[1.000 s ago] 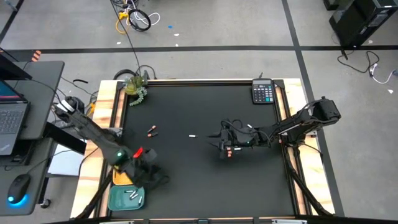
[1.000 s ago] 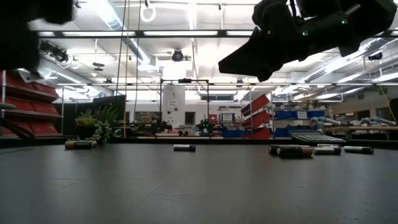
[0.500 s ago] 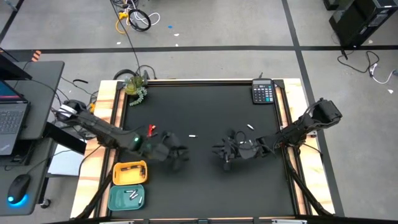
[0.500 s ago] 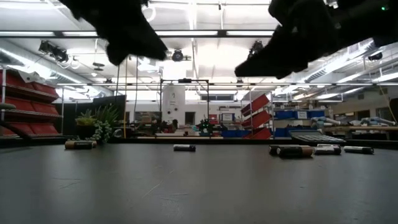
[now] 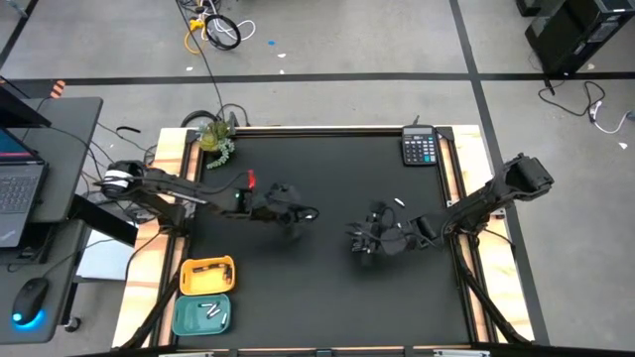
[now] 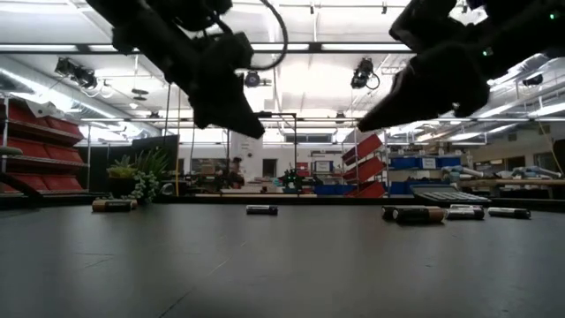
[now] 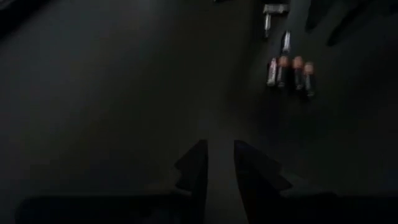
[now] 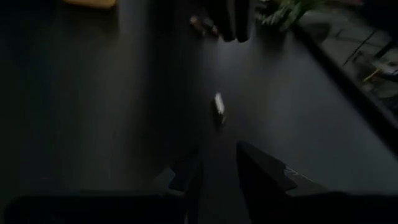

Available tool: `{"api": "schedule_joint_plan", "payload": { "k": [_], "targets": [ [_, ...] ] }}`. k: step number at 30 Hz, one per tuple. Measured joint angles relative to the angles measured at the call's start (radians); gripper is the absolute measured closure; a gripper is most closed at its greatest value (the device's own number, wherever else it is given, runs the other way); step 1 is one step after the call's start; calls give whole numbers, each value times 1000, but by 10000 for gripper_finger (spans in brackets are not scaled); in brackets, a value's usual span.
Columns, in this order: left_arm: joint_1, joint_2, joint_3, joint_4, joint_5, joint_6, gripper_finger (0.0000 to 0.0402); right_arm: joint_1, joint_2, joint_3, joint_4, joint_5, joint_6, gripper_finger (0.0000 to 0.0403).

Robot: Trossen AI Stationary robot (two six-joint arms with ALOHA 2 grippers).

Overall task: Sort batteries
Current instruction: Put the black battery into the yellow bin

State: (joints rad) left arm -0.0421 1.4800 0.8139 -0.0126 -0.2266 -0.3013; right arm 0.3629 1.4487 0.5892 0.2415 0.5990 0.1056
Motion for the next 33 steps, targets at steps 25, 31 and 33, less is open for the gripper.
{"api": "schedule_joint_plan", "payload": {
  "k": [25, 31, 33],
  "targets": [
    [-13, 29, 1, 47, -31, 63, 315, 51, 88, 0, -197, -277, 16, 240],
    [-15, 29, 1, 50, -30, 86, 315, 29, 94, 0, -220, -278, 19, 247],
    [-17, 29, 1, 55, -30, 88, 315, 26, 103, 0, -223, -284, 22, 250]
  ]
}}
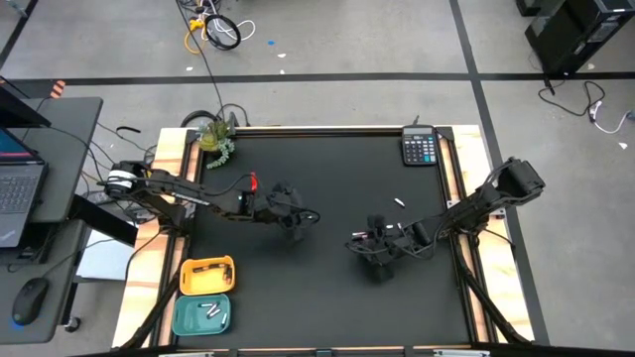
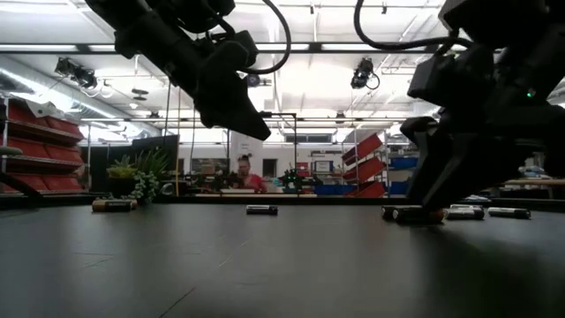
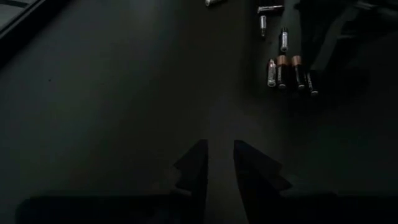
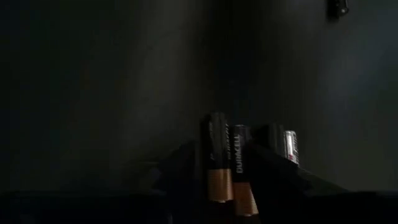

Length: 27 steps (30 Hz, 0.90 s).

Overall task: Sort batteries
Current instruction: Put the black battery into the yellow bin

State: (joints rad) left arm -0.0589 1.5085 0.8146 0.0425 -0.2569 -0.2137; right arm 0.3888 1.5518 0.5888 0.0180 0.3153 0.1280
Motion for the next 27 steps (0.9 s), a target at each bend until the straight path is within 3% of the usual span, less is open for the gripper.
{"api": "schedule_joint_plan", "payload": {
  "k": [13, 21, 27],
  "targets": [
    [0, 0, 0, 12, 0, 4, 315, 23, 62, 4, 7, -25, 102, 273],
    [-1, 0, 0, 15, 0, 4, 315, 23, 63, 6, -39, -32, 143, 351],
    [-15, 2, 0, 14, 17, 63, 299, 27, 64, 5, -40, -9, 142, 353]
  ]
}}
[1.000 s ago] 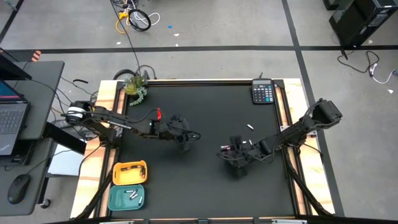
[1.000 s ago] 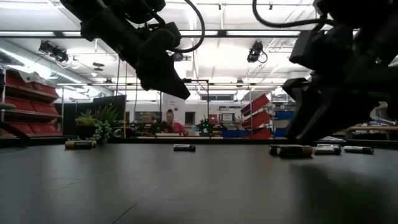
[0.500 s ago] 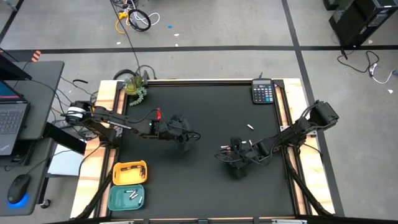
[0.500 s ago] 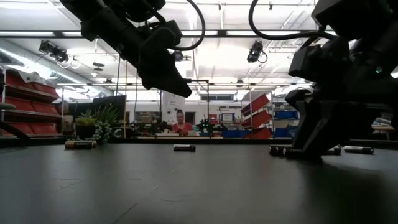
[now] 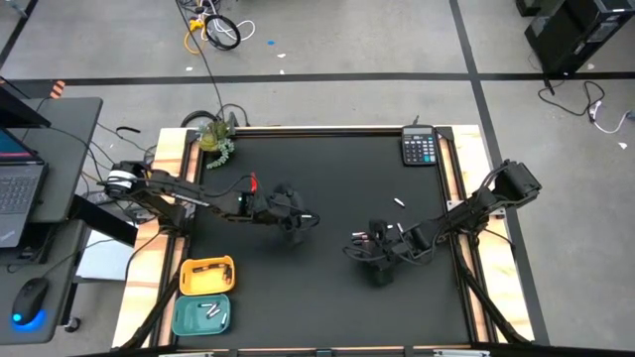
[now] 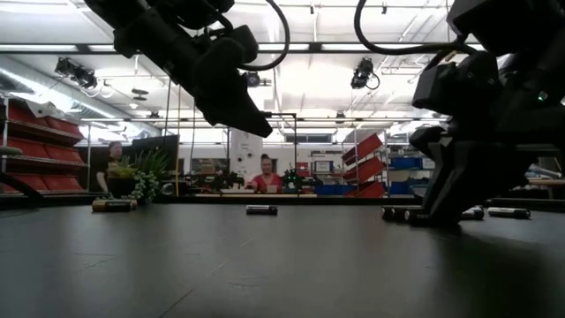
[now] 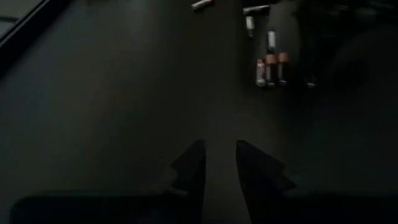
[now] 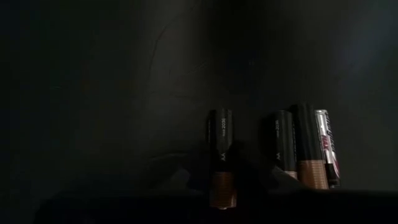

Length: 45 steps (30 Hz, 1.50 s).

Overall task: Sort batteries
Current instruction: Put the black battery into the yellow bin

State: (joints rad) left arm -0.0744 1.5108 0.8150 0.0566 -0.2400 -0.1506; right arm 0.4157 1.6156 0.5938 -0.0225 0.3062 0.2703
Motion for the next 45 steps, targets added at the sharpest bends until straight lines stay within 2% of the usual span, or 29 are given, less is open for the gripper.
{"api": "schedule_joint_plan", "payload": {
  "k": [7, 11, 21, 28, 30, 34, 41, 45],
  "targets": [
    [-61, 55, 0, 67, 9, 14, 224, 16, -5, -9, 77, 37, -39, 353],
    [-98, 94, 0, 151, 10, 33, 205, 9, -18, -10, 153, 41, -72, 353],
    [-152, 207, 2, 407, -5, 49, 204, -10, -36, -8, 375, 93, -175, 353],
    [-209, 262, 1, 519, -94, 359, 204, -23, -37, -7, 486, 89, -214, 353],
    [-215, 265, 1, 531, -113, 406, 204, -25, -37, -7, 506, 88, -220, 353],
    [-214, 264, 1, 559, -117, 412, 204, -25, -38, -6, 560, 84, -239, 353],
    [-215, 263, 1, 597, -80, 458, 204, -50, -38, -5, 632, 12, -241, 353],
    [-215, 263, 1, 607, -80, 460, 216, -59, -38, -5, 643, 9, -239, 353]
  ]
}}
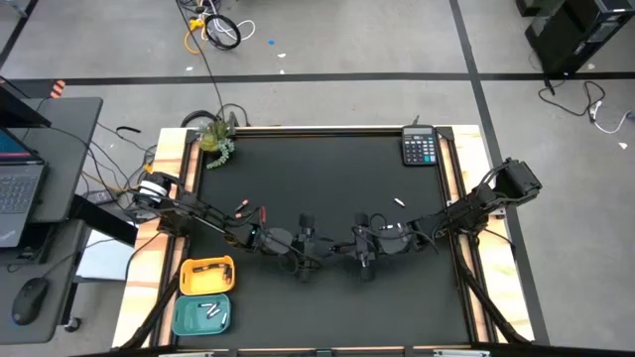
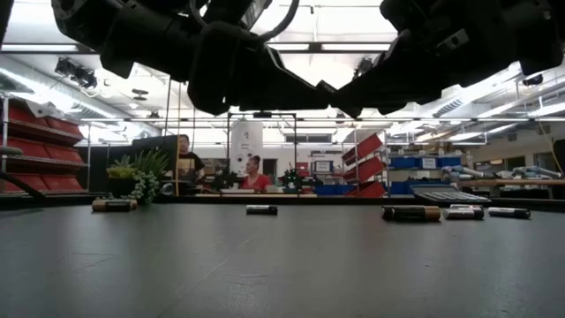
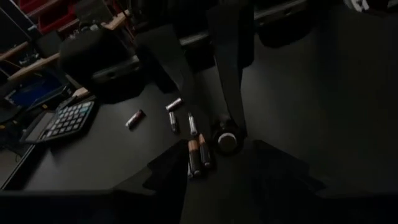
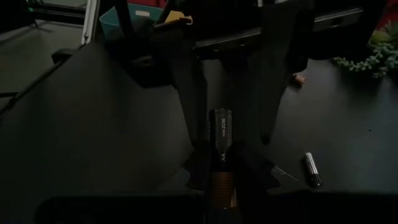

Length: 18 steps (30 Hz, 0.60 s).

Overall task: Sort batteries
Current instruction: Put the black battery into the yellow bin

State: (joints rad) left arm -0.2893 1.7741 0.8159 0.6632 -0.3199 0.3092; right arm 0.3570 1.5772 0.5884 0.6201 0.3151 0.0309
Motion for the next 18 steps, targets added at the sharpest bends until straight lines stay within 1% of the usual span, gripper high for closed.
{"api": "schedule_joint_plan", "payload": {
  "k": [10, 14, 18],
  "targets": [
    [0, 0, -2, 51, 4, -1, 283, -4, -2, 0, 20, -12, 9, 353],
    [0, 0, -3, 50, 8, -1, 320, -6, -3, 0, 18, -15, 14, 353],
    [1, 0, -3, 44, 44, -14, 360, -8, -3, 0, 14, -28, 25, 353]
  ]
}}
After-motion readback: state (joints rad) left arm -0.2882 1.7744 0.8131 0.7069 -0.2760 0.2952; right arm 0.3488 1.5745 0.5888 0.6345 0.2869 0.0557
